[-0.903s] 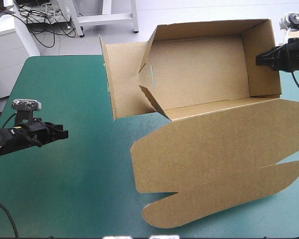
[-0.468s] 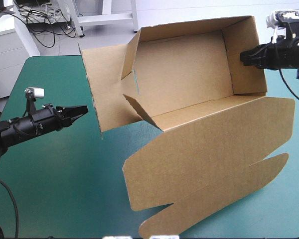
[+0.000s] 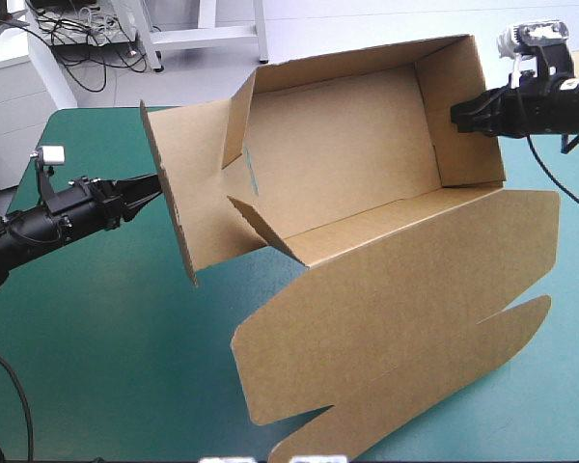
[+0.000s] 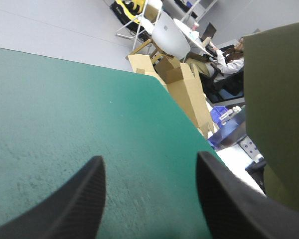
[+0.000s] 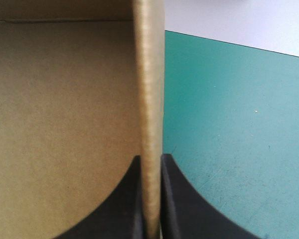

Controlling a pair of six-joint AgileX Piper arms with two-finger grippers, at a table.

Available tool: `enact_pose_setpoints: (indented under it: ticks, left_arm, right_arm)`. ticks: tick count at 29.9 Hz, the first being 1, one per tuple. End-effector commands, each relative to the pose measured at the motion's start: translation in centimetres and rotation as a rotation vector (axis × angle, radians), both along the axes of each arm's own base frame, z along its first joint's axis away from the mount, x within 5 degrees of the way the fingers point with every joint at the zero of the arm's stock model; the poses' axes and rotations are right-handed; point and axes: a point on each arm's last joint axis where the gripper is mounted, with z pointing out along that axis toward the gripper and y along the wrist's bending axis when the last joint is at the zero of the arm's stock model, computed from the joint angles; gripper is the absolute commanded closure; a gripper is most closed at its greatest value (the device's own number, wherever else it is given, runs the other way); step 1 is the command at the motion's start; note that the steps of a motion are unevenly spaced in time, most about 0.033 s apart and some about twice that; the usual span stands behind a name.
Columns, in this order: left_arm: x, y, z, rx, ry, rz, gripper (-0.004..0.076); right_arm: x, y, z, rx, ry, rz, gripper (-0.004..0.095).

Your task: Fold the box

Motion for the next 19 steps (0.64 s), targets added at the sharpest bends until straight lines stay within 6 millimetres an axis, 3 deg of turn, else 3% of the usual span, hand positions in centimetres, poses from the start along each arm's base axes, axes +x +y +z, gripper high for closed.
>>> enact_pose_setpoints:
  ticks: [1, 12, 19]
  left_arm:
    - [-1.8, -1.9, 3.1, -0.057, -0.093, -0.133, 0.0193]
    - [-2.9, -6.1, 5.2, -0.023, -0.141, -0.318, 0.0189]
    - [-3.1, -6.8, 6.2, -0.018, -0.177, -0.347, 0.0189]
  right_arm:
    - [-1.7, 1.4, 2.2, 0.037, -0.081, 0.027, 0.0928]
    - [-1.0, 2.5, 2.3, -0.023, -0.126, -0.054, 0.0924]
    - [-0.7, 4.5, 2.7, -0.027, -0.187, -0.09, 0.0924]
